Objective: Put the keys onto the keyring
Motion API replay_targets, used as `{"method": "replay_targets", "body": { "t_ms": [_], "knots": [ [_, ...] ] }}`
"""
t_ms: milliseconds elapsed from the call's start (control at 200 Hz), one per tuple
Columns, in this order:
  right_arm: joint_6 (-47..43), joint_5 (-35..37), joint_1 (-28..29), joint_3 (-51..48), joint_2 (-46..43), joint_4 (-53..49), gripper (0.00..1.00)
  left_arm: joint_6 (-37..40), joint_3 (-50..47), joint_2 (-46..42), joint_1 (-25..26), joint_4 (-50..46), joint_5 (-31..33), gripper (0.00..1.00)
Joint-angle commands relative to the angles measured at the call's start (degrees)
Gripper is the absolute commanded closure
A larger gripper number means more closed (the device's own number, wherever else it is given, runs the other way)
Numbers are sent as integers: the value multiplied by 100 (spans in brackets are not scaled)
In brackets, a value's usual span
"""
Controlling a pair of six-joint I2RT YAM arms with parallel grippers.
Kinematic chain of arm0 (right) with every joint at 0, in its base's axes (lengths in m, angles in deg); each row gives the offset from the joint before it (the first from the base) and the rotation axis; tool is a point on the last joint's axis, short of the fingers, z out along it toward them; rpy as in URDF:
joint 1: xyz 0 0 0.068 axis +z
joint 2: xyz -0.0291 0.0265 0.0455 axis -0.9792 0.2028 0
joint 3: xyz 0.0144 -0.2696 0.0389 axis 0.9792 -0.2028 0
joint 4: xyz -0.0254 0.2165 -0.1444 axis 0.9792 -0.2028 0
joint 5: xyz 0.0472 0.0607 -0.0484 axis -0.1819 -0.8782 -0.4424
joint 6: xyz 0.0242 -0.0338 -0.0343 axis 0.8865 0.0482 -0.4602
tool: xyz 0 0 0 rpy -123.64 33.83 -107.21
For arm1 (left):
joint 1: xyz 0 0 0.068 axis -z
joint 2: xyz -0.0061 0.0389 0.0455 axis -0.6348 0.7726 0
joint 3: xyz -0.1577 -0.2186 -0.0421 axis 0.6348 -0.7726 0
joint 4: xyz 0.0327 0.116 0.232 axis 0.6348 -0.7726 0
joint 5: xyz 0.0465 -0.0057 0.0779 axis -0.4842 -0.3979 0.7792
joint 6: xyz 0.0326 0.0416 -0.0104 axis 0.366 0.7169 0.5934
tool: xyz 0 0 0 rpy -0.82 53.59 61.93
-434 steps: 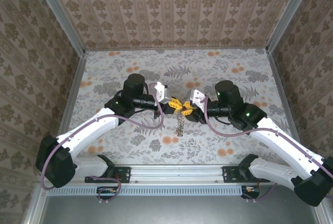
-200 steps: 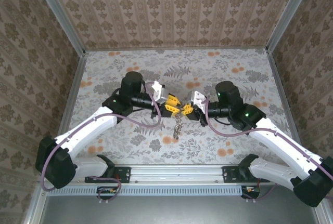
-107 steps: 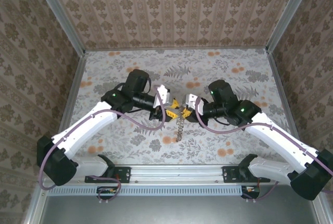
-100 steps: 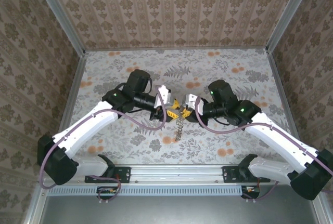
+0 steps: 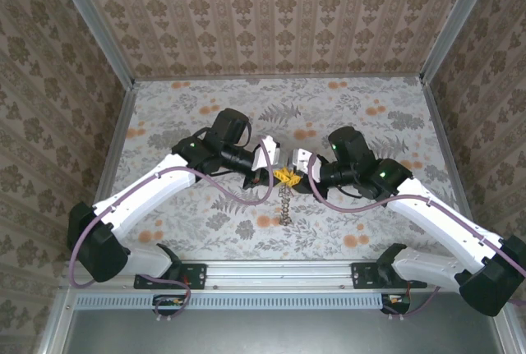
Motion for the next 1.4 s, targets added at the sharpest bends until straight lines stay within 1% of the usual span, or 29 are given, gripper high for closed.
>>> {"method": "replay_targets", "body": {
  "t_ms": [0, 20, 80, 155, 195, 320, 430, 545, 765, 890, 965, 1035, 1100, 1165, 1205, 1220, 1270, 1320, 1385, 1395],
  "knots": [
    [112, -59, 38, -8, -200, 370, 100, 406, 178, -7, 49, -369, -124, 100],
    [120, -39, 30, -32, -226, 393, 99, 444, 157, -38, 44, -359, -132, 100],
    [136, 16, 13, -123, -338, 436, 88, 410, 32, -170, 3, -164, -172, 100],
    [176, 15, -28, -243, -479, 452, 76, 142, -217, -351, -117, 341, -402, 100],
    [182, 19, -40, -297, -554, 436, 73, -62, -352, -450, -202, 678, -549, 100],
    [259, 2, -59, -476, -798, 498, 71, -690, -706, -601, -354, 1602, -856, 100],
    [437, -7, -63, -580, -918, 748, 70, -843, -798, -619, -384, 1841, -979, 100],
    [554, -51, -59, -552, -827, 950, 68, -909, -903, -663, -393, 2087, -1111, 100],
    [595, 156, -65, -421, -559, 1106, 72, -1354, -1214, -732, -394, 2860, -1302, 100],
    [632, 178, -67, -448, -542, 1232, 73, -1696, -1449, -777, -386, 3505, -1315, 100],
    [685, 42, -72, -449, -515, 1327, 75, -1838, -1555, -799, -377, 3805, -1307, 100],
    [780, -107, -68, -519, -528, 1501, 76, -1852, -1575, -788, -351, 3864, -1320, 100],
    [846, -232, -67, -581, -546, 1654, 82, -1864, -1595, -769, -340, 3878, -1320, 100],
    [861, -284, -67, -603, -542, 1700, 93, -1916, -1643, -774, -332, 3980, -1302, 100],
    [847, -280, -67, -606, -548, 1692, 99, -1936, -1653, -785, -333, 4020, -1298, 100],
    [835, -275, -67, -607, -550, 1680, 100, -1931, -1655, -786, -335, 4003, -1309, 100],
    [779, -237, -68, -587, -559, 1591, 100, -1823, -1585, -798, -340, 3731, -1260, 100],
    [656, -164, -67, -508, -560, 1390, 100, -1473, -1399, -821, -375, 2998, -1152, 100],
    [465, -51, -67, -381, -542, 1026, 100, -834, -1131, -860, -451, 1920, -1015, 90],
    [431, -33, -67, -361, -537, 978, 100, -759, -1105, -862, -474, 1790, -978, 88]
  ]
}}
